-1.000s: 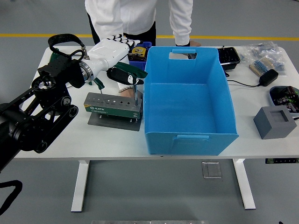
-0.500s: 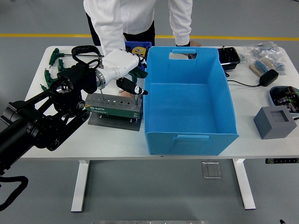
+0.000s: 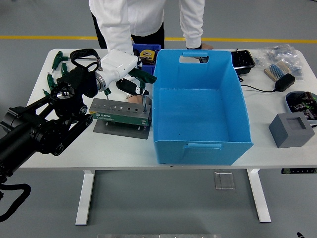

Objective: Lift tool from toolbox,place it in box,lift tool from toolbox,place it in box

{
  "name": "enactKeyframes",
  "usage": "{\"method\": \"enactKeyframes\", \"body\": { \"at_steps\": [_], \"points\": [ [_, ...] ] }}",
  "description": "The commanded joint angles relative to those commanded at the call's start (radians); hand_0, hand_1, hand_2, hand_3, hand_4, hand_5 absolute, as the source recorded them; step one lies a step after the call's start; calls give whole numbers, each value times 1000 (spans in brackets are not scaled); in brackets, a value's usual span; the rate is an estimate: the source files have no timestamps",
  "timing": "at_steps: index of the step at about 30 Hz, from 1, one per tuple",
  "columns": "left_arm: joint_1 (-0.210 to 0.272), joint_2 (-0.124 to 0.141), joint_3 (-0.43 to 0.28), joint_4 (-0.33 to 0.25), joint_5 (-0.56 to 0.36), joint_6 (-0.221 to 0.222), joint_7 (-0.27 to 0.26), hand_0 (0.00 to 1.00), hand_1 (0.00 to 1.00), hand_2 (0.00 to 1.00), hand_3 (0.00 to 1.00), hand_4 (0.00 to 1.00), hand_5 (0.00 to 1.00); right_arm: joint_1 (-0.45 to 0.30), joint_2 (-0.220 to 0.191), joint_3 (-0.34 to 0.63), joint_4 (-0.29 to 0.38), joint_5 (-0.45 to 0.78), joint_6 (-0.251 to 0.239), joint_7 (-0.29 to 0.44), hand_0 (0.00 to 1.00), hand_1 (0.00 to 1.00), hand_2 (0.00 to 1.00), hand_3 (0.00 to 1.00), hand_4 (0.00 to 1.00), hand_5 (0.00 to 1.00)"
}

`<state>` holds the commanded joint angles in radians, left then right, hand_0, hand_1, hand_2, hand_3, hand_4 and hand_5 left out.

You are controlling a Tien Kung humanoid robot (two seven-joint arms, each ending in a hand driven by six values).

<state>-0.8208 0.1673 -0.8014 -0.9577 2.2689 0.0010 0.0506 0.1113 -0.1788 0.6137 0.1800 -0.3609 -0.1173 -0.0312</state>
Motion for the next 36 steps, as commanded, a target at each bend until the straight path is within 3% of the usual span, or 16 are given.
{"method": "enactKeyframes", "body": {
  "at_steps": [1, 2, 7, 8, 13, 14, 24, 36],
  "points": [
    [0, -2, 5, 1, 0, 4, 1, 405, 422, 388, 456, 998, 641, 0, 0, -1, 0, 0, 0, 0, 628, 587, 713, 771, 992, 951],
    [0, -4, 9, 2, -2, 6, 2, 367, 348, 357, 401, 998, 646, 0, 0, -3, 0, 1, 0, 0, 628, 587, 714, 770, 993, 951],
    [-3, -17, 29, 13, -21, 17, 6, 367, 348, 357, 401, 998, 646, -2, -1, -7, 0, 2, 1, -1, 628, 587, 714, 770, 993, 951],
    [-3, -19, 33, 15, -25, 21, 7, 321, 275, 303, 352, 998, 651, -2, -1, -9, 0, 3, 1, 0, 628, 586, 714, 770, 994, 951],
    [-5, -29, 50, 21, -39, 44, 7, 321, 275, 303, 352, 998, 651, -3, -2, -11, 0, 3, 1, 1, 628, 586, 714, 770, 994, 951],
    [-6, -31, 53, 23, -40, 49, 7, 267, 194, 243, 272, 998, 657, -3, -3, -11, 0, 4, 1, 1, 627, 586, 713, 771, 994, 950],
    [-9, -44, 61, 67, -49, 109, 7, 237, 146, 205, 235, 998, 652, -1, -5, -16, 0, 5, 0, 4, 629, 584, 711, 770, 994, 949],
    [-19, -46, 60, 90, -49, 123, 1, 216, 106, 170, 193, 998, 666, 6, -7, -11, 0, 2, -1, 5, 629, 581, 712, 771, 995, 947]
  ]
}}
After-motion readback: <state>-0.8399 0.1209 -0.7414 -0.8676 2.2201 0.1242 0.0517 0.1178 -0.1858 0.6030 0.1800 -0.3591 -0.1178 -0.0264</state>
